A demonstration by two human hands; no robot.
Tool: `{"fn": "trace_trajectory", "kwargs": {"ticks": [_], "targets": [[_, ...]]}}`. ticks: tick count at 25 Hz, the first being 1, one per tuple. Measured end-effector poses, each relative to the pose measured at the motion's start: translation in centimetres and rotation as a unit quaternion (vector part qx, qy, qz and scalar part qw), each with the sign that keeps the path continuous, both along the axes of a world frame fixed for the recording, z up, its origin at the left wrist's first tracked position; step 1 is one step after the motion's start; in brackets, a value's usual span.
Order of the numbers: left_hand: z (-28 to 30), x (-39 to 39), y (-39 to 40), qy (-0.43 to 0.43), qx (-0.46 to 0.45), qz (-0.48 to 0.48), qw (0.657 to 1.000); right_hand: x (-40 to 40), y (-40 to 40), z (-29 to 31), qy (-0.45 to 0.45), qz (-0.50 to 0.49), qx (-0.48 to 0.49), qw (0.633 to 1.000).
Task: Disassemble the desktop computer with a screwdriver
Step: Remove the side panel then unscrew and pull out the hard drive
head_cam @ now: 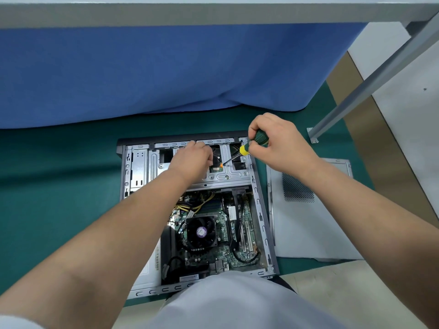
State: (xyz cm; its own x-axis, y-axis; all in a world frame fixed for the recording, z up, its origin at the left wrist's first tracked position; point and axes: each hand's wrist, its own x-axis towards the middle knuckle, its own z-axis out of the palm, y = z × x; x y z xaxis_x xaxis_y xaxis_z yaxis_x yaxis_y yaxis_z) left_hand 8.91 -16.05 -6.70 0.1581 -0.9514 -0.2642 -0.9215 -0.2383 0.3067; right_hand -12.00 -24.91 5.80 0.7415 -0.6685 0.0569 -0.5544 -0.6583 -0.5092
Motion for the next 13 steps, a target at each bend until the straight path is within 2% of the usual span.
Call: {"fn": "trace_trajectory", "kwargs": {"ticks": [4,8,10,13], "targets": [[0.3,-0.1,-0.6,0.007,0.034,0.000,0.999,0.0,-0.2,0.0,-0.001,0.000,0.003,1.000],[1.0,0.5,-1.1,0.069,0.054,0.022,0.996,-0.1,-0.2,-0.3,-0.006,-0.012,0.012,1.000],[0.9,0.4,-0.5,0.084,0.025,0.036,0.996,0.0,-0.1,-0.4,-0.018,-0.024,0.019,0.999],[-0.3,-0.4,1.6,0.097,-0.086,0.082,0.988,0.6,0.1,-0.6,-0.030,-0.032,0.023,0.999]]}}
